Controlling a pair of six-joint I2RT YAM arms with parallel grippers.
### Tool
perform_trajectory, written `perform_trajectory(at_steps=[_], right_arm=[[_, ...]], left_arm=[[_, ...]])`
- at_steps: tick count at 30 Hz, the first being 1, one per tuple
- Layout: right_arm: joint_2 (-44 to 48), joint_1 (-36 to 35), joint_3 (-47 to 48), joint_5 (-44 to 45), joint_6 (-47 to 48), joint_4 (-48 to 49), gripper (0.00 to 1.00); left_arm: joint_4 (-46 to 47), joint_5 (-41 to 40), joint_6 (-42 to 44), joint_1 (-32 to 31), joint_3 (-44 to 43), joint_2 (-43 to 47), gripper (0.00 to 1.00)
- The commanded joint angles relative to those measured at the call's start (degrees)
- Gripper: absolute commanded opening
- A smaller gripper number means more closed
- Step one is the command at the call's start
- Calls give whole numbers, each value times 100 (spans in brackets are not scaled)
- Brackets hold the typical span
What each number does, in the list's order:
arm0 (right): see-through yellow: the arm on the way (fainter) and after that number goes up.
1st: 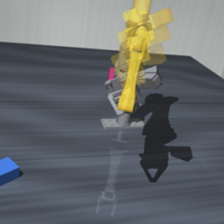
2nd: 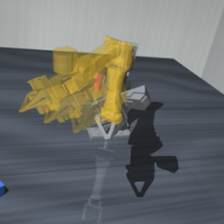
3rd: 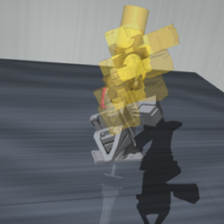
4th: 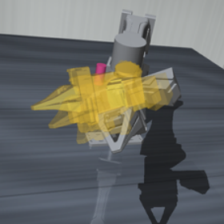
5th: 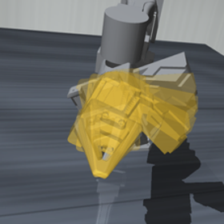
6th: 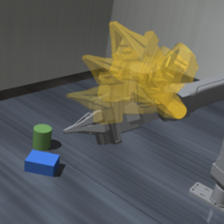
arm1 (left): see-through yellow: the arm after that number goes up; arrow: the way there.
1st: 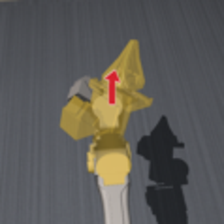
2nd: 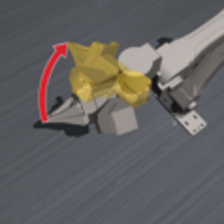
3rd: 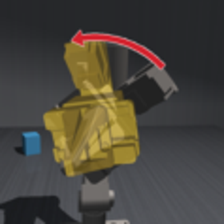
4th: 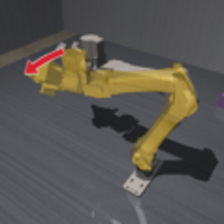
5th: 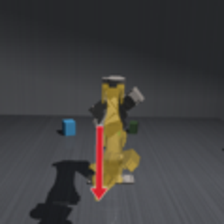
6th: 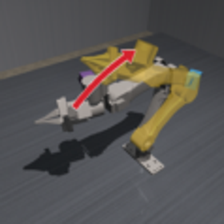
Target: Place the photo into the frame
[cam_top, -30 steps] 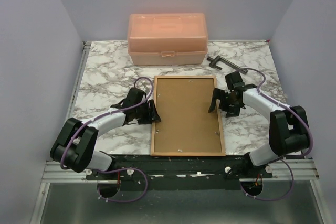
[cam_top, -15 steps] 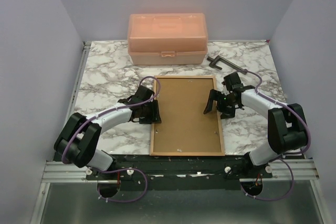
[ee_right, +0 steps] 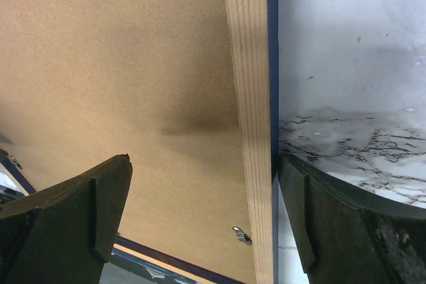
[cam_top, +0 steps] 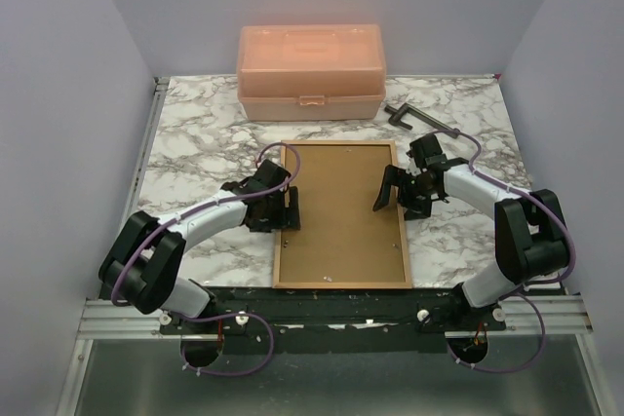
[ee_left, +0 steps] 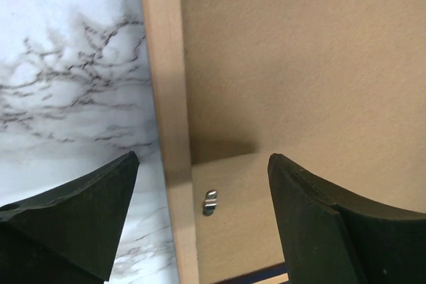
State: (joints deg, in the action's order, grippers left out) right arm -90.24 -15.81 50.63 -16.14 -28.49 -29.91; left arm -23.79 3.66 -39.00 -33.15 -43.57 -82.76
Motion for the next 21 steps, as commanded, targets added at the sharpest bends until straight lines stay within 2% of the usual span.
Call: perform_trajectory(at_steps=[1,8,21], right_arm=[[-92,-70,-137,-27,-10,178,100],[-51,-71,-253,29,21,184,100],[-38,-67,-306,34,38,214,100]], left_arm=[[-835,-585,-134,-200,187,279,83],[-1055,-809,-340,-549,299,631,78],[-1006,-894,-419,-844,179,238,61]])
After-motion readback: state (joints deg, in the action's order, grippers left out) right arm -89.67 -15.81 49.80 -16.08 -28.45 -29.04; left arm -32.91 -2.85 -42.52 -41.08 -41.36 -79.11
